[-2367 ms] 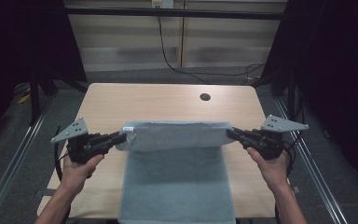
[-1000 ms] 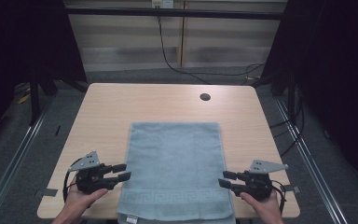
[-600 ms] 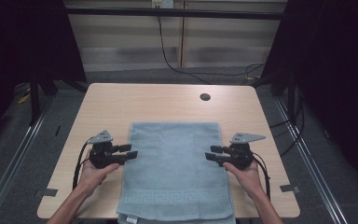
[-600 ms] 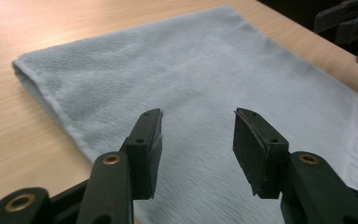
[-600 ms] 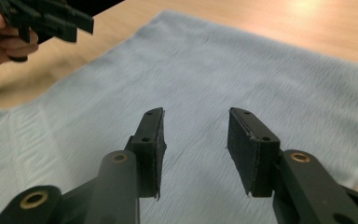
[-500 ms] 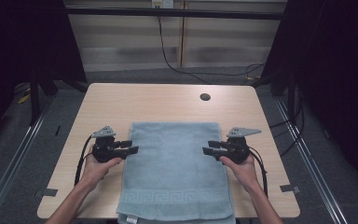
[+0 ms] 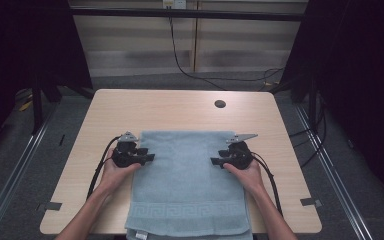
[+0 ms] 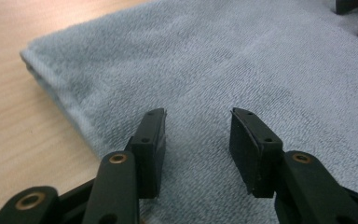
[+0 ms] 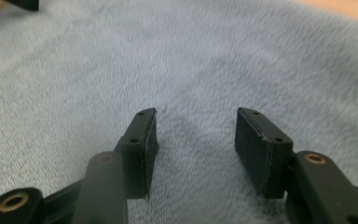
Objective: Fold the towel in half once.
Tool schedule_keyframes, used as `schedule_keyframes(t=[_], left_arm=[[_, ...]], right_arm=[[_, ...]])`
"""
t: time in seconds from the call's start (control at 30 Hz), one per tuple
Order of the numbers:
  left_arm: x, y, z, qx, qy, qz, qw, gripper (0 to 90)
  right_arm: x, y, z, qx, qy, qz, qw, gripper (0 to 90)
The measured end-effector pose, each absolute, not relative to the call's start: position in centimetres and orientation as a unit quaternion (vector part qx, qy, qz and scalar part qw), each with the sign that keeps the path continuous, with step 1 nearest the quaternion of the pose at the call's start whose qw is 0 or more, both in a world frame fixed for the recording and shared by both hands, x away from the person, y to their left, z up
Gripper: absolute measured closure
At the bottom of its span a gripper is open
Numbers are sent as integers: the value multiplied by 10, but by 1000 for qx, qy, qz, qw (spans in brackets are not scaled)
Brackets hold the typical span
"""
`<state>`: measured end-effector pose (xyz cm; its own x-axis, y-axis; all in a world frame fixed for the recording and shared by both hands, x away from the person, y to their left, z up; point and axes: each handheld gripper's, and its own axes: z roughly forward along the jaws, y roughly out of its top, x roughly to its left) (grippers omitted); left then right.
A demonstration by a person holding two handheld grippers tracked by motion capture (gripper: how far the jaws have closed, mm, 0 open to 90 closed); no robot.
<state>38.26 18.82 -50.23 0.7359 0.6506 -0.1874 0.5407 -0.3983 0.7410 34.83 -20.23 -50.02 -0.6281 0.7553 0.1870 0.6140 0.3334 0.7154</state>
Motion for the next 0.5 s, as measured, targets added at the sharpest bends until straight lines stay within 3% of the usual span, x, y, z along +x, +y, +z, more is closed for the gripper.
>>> schedule_keyframes(t=[0.5], left_arm=[[342, 199, -504, 842, 331, 45, 423, 591]], right_arm=[[310, -202, -501, 400, 829, 383, 84, 491]])
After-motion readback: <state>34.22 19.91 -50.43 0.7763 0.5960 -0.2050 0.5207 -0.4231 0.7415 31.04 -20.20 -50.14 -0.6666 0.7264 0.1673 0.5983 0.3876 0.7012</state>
